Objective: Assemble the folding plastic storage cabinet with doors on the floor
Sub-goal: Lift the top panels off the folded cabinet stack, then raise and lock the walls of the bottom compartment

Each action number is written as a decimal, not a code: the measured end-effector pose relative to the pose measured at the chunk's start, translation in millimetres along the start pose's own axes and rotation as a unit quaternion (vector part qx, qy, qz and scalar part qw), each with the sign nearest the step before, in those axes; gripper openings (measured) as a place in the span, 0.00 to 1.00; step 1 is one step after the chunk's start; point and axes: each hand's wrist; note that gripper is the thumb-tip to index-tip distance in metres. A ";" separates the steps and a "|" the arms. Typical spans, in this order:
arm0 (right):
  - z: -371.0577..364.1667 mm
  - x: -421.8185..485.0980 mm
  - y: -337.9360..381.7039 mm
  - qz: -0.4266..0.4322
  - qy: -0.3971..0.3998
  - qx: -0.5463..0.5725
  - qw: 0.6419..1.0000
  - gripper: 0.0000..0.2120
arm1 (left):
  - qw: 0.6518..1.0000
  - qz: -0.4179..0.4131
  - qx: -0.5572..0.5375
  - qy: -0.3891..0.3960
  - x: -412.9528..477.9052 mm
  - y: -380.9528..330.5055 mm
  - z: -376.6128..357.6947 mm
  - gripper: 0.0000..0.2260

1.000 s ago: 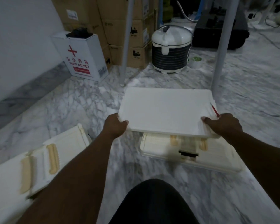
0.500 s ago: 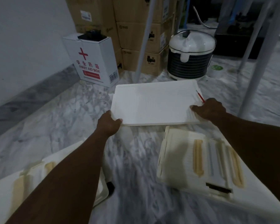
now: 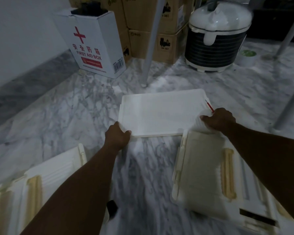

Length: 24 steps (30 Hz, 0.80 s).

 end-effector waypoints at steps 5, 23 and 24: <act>-9.3 -8.6 -2.1 -0.006 0.004 -0.026 1.000 0.34 | 0.999 -0.002 0.052 -0.015 -7.0 -0.5 -1.4 0.21; 10.5 -198.3 189.0 0.190 0.036 0.051 0.980 0.15 | 0.994 -0.038 0.081 -0.063 -131.4 79.9 159.9 0.34; 2.8 -218.2 202.4 0.202 0.046 0.054 0.977 0.16 | 0.994 -0.025 0.081 -0.072 -141.0 97.9 171.0 0.34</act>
Point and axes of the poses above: each hand's wrist, its own x-axis towards the middle knuckle, its own z-axis out of the back of the hand, y = z × x, and after that the axes turned 4 degrees about z, right-handed
